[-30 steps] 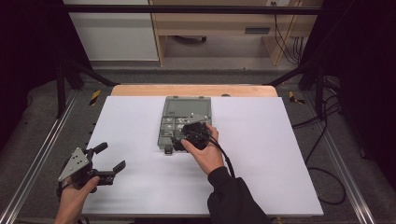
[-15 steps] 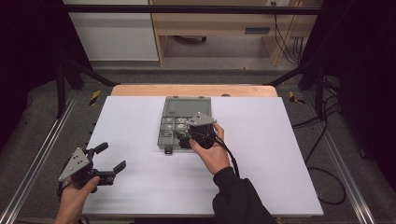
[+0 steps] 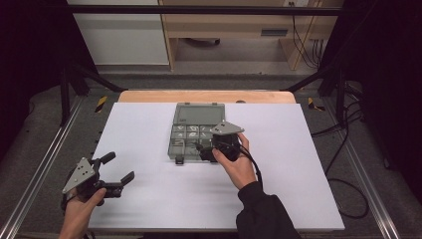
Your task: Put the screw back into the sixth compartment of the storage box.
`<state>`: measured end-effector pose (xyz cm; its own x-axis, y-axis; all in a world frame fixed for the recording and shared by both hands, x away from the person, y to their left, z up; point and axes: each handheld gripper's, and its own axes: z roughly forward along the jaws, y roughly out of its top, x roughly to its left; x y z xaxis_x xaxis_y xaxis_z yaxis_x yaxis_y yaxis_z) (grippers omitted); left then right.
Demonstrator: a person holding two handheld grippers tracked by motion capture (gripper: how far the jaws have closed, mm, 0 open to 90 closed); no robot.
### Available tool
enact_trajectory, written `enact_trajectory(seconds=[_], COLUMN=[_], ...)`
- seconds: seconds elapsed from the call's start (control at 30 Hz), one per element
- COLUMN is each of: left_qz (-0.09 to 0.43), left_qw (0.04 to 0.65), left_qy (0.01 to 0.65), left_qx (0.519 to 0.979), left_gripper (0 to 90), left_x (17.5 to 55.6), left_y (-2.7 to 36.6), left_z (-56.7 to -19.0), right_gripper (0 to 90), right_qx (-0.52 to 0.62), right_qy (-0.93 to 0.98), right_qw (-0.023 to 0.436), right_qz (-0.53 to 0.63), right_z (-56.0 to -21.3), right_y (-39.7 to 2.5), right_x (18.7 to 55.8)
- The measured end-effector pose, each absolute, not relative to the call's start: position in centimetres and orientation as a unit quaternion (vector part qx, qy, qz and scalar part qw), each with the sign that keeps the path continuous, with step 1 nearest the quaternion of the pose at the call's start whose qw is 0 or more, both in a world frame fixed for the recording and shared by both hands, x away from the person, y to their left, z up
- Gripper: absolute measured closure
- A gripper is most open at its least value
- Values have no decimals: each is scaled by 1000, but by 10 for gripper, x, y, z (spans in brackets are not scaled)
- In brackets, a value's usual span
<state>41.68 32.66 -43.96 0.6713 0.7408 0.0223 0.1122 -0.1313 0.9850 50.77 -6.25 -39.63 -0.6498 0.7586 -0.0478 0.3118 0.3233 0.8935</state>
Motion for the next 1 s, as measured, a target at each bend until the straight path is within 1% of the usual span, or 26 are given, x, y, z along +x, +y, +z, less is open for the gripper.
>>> enact_trajectory(seconds=[0.07, 0.27, 0.5, 0.6, 0.83, 1.0], left_qz=[269, 269, 269, 270, 270, 272], left_qw=[584, 584, 584, 586, 590, 591], left_qy=[304, 303, 301, 301, 302, 300], left_qx=[703, 703, 704, 703, 699, 698], left_gripper=[17, 17, 17, 16, 16, 15], left_x=[417, 417, 417, 417, 416, 416], left_y=[326, 326, 326, 326, 326, 328], left_z=[-439, -439, -439, -438, -438, -437], right_gripper=[109, 113, 138, 135, 59, 41], right_qx=[337, 330, 316, 313, 301, 296], right_qy=[777, 776, 761, 755, 753, 748], right_qw=[234, 238, 249, 254, 259, 267], right_qz=[476, 482, 509, 517, 525, 531], right_z=[-395, -393, -391, -390, -388, -388], right_y=[-67, -74, -88, -96, -110, -119], right_x=[505, 498, 491, 488, 477, 468])
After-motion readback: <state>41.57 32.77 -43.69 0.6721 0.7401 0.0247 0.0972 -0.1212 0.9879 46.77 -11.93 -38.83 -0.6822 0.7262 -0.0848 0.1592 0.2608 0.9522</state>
